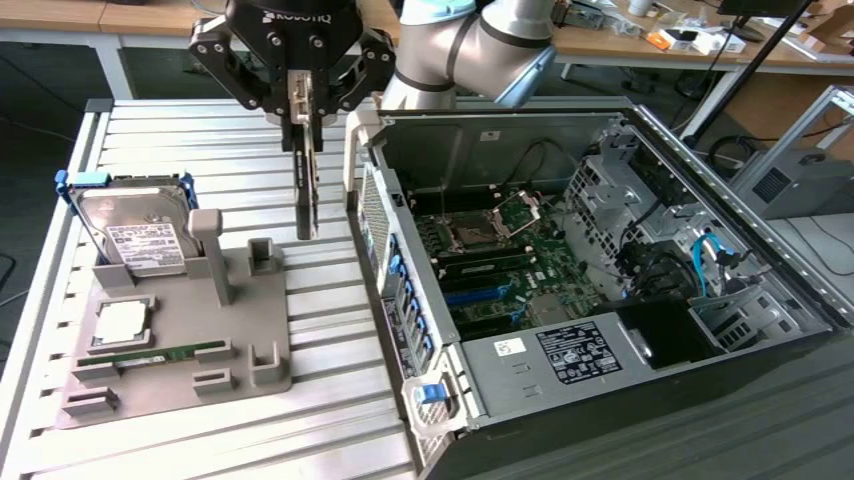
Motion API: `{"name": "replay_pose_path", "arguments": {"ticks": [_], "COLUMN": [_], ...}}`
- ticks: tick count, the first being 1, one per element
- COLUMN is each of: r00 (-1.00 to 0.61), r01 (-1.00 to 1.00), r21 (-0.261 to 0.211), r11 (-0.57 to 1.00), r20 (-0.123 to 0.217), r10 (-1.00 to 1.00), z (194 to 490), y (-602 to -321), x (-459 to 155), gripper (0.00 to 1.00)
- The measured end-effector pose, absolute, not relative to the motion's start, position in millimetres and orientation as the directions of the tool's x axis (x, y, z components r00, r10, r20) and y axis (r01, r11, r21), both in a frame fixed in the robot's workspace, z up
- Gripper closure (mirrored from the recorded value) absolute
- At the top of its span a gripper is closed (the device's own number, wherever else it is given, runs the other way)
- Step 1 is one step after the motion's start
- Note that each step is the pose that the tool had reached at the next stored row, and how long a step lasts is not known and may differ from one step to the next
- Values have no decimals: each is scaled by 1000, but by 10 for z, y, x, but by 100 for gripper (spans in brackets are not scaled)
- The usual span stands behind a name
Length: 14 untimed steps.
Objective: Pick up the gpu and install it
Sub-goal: 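Pick up the gpu and move the gpu toward the slot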
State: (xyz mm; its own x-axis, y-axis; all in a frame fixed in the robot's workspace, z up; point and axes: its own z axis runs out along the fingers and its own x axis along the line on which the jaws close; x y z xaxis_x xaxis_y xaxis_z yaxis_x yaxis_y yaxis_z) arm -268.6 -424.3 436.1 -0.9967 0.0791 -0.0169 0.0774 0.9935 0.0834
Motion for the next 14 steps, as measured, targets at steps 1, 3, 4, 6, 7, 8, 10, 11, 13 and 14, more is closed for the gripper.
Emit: {"name": "replay_pose_path", "arguments": {"ticks": [1,3,4,6,7,8,10,11,13,14], "r00": [-997,-997,-997,-997,-997,-997,-997,-997,-997,-997], "r01": [77,77,77,77,77,77,77,77,77,77], "r21": [83,83,83,83,83,83,83,83,83,83], "r11": [993,993,993,994,994,994,994,994,994,993], "r20": [-17,-17,-17,-17,-17,-17,-17,-17,-16,-16], "r10": [79,79,79,79,79,79,79,79,79,79], "z": [4361,4361,4361,4362,4361,4361,4361,4361,4361,4361], "y": [-4243,-4243,-4243,-4243,-4243,-4243,-4243,-4243,-4243,-4243], "x": [-2678,-2666,-2659,-2645,-2639,-2632,-2618,-2612,-2594,-2588], "gripper": [73,73,73,73,73,73,73,73,73,73]}}
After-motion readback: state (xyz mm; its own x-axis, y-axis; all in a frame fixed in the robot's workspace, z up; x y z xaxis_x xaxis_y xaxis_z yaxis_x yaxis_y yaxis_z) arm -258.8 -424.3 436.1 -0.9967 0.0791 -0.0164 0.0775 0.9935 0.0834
